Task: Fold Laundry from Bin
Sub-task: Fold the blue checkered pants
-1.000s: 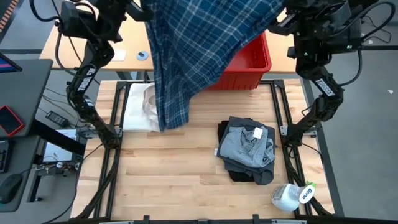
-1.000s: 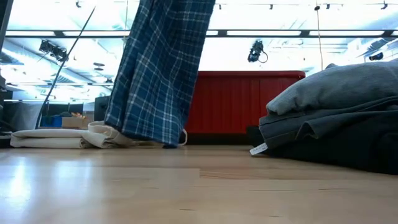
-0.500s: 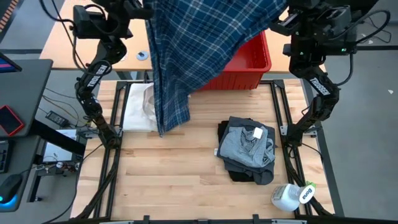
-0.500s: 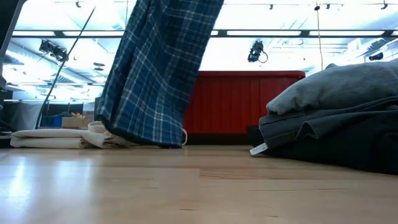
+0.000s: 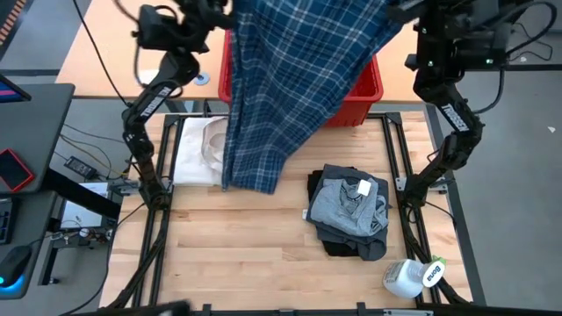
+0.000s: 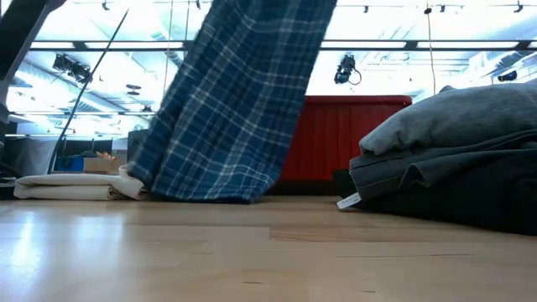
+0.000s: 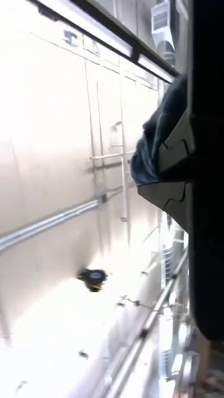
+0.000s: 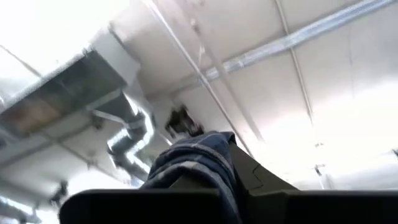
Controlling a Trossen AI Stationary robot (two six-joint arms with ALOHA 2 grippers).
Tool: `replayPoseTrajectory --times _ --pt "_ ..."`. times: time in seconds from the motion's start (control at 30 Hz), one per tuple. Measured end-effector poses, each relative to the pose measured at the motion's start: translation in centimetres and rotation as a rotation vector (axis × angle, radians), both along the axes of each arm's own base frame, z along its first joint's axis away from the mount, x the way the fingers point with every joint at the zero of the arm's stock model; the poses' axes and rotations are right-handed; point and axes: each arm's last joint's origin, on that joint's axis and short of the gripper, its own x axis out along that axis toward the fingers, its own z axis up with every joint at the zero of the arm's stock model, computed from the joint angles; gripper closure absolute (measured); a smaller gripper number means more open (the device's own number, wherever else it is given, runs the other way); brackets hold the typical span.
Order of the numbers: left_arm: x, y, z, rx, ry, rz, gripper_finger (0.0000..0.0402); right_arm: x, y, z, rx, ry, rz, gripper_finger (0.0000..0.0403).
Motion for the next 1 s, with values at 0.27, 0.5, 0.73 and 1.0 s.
replayPoseTrajectory --times 0.27,0.5,0.73,1.0 --pt "2.7 2.7 -2.4 -0.086 0.039 -0.059 0.0401 -0.5 -1.0 -0.3 0.210 0.097 -0.102 0.0395" --pt "2.3 3.8 -2.7 -0.124 0.030 -0.137 0.0400 -1.8 -1.6 -1.0 0.509 0.109 -0.170 0.0395" --pt "0.7 2.7 -1.7 -0.030 0.181 -0.457 0.0399 -1.5 -1.1 -2.3 0.629 0.306 -0.179 0.0395" --pt "-1.0 -0.7 -0.5 0.151 0.455 -0.498 0.0398 -2.8 2.0 -1.4 0.484 0.359 0.157 0.0395"
